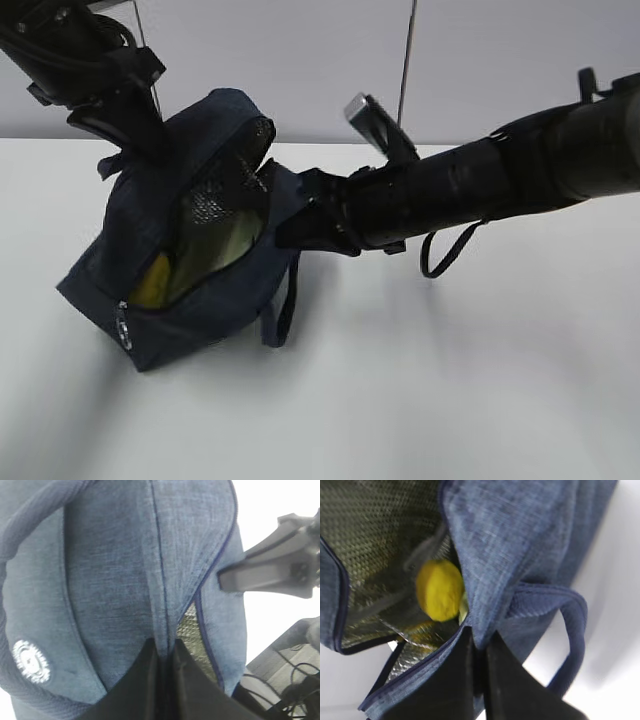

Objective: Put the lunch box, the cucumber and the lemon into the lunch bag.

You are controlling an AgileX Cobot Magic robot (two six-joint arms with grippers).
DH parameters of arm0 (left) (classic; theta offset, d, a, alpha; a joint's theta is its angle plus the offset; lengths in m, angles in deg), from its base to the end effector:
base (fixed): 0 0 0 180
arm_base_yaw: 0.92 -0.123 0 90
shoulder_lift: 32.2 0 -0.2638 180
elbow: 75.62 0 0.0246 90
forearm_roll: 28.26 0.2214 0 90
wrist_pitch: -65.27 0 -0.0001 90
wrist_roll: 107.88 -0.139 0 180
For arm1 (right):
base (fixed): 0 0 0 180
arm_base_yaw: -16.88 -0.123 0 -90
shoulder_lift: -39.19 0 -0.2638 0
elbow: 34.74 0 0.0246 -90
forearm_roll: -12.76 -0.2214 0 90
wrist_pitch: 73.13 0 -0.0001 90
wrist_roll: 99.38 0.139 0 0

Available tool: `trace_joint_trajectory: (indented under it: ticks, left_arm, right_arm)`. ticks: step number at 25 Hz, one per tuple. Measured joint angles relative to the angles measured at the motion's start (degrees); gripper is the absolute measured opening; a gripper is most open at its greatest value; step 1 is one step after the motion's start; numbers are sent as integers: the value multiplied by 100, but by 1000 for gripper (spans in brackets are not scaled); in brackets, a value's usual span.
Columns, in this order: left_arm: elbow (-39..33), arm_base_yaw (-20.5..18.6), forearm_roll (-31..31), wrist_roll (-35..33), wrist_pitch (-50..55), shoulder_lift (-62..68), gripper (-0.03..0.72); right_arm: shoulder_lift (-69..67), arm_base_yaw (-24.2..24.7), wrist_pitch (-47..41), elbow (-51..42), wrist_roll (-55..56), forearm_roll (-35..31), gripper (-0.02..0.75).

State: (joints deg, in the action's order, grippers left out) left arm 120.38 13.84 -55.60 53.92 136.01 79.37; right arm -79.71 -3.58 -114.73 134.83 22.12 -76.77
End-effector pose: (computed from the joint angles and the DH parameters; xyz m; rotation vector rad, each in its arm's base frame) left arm 0.3269 -0.1485 0.2508 0.6563 2.7412 -0.6630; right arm 0.3371 0.2243 0.1662 -0.2031 2.3708 1.2779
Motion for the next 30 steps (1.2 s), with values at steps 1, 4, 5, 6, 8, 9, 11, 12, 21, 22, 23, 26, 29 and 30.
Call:
trace_joint_trajectory:
  ticks: [1,4,5,6,8,9,11,12,21,22,23,26,29,30]
  left_arm:
    - [0,0,-81,0,0,0,1]
    - [0,0,-335,-40,0,0,1]
    - [0,0,-443,-55,0,0,1]
    - [0,0,-533,-66,0,0,1]
    - [0,22,-728,-66,-11,0,1]
    - [0,50,-782,-66,-22,0,1]
    - [0,188,-863,-74,-45,0,1]
    - [0,261,-876,-79,-58,0,1]
    - [0,759,-1500,-87,-568,0,1]
    - [0,790,-1567,-87,-654,0,1]
    - [0,821,-1604,-72,-726,0,1]
    - [0,969,-1657,-6,-960,10,1]
    - [-139,1161,-1703,86,-1294,10,1]
    - [-229,1209,-1720,96,-1409,10,1]
  right_arm:
    - [93,100,-41,0,73,115,6]
    - [364,415,-218,0,304,465,6]
    - [439,508,-302,0,384,571,6]
    - [525,617,-373,11,464,670,6]
    - [636,819,-598,94,620,866,6]
    - [662,890,-694,178,735,989,6]
    - [688,1018,-906,409,983,1292,6]
    - [688,1048,-1003,568,1153,1512,6]
    - [688,1083,-1623,1972,3009,4136,6]
    - [688,1083,-1702,2076,3129,4341,6]
    - [688,1083,-1770,2169,3249,4565,6]
    - [688,1083,-1899,2334,3461,5049,6]
    - [688,1092,-2002,2372,3507,5297,6]
    - [688,1092,-2030,2372,3506,5357,6]
